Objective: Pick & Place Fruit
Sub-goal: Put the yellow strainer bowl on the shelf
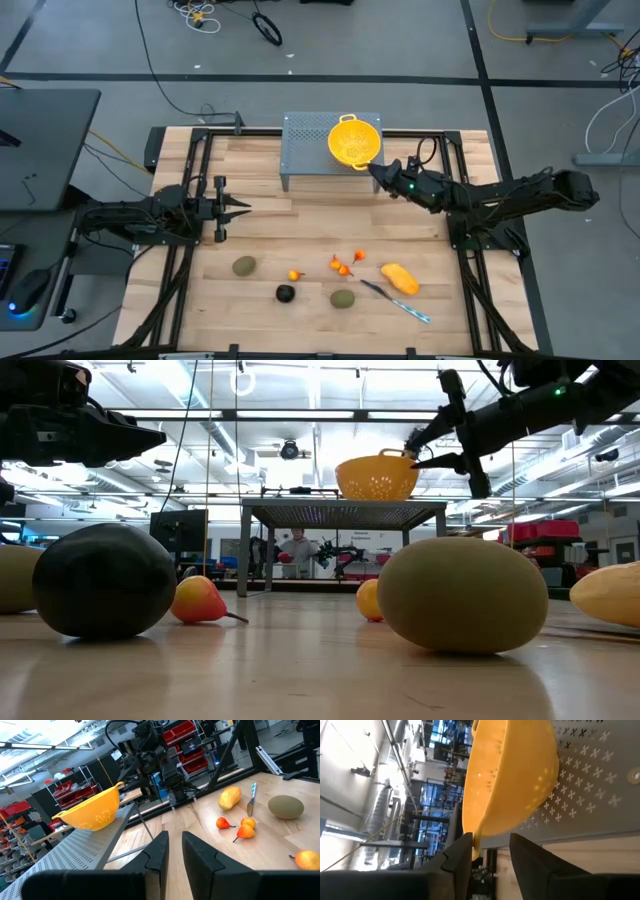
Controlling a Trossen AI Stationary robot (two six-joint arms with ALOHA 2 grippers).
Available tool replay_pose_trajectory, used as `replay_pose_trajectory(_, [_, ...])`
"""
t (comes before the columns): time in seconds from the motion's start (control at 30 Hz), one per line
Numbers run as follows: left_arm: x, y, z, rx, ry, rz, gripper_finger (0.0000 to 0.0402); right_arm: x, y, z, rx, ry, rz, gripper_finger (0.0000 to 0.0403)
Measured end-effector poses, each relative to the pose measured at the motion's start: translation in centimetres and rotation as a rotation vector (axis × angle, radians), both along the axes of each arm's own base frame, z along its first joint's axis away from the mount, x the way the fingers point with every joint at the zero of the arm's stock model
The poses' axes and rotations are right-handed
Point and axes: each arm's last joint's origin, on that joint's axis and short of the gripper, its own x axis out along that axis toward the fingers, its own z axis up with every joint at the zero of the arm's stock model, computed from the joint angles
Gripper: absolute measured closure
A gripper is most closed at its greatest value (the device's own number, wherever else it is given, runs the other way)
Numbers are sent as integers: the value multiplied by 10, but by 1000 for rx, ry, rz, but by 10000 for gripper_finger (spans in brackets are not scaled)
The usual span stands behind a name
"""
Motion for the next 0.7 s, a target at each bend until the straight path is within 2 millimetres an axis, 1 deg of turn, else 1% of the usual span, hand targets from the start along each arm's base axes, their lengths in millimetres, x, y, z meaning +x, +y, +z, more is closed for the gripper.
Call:
replay_pose_trajectory(0.17, [0,0,0,0,0,0,338,0,0,0,-7,6,-25,243])
replay_pose_trajectory(0.4, [0,0,0,0,0,0,338,-3,5,8,-44,-33,-36,245])
replay_pose_trajectory(0.53, [0,0,0,0,0,0,338,-11,8,10,-56,-5,-97,256])
replay_pose_trajectory(0.7, [0,0,0,0,0,0,338,-22,8,11,-28,29,-128,289])
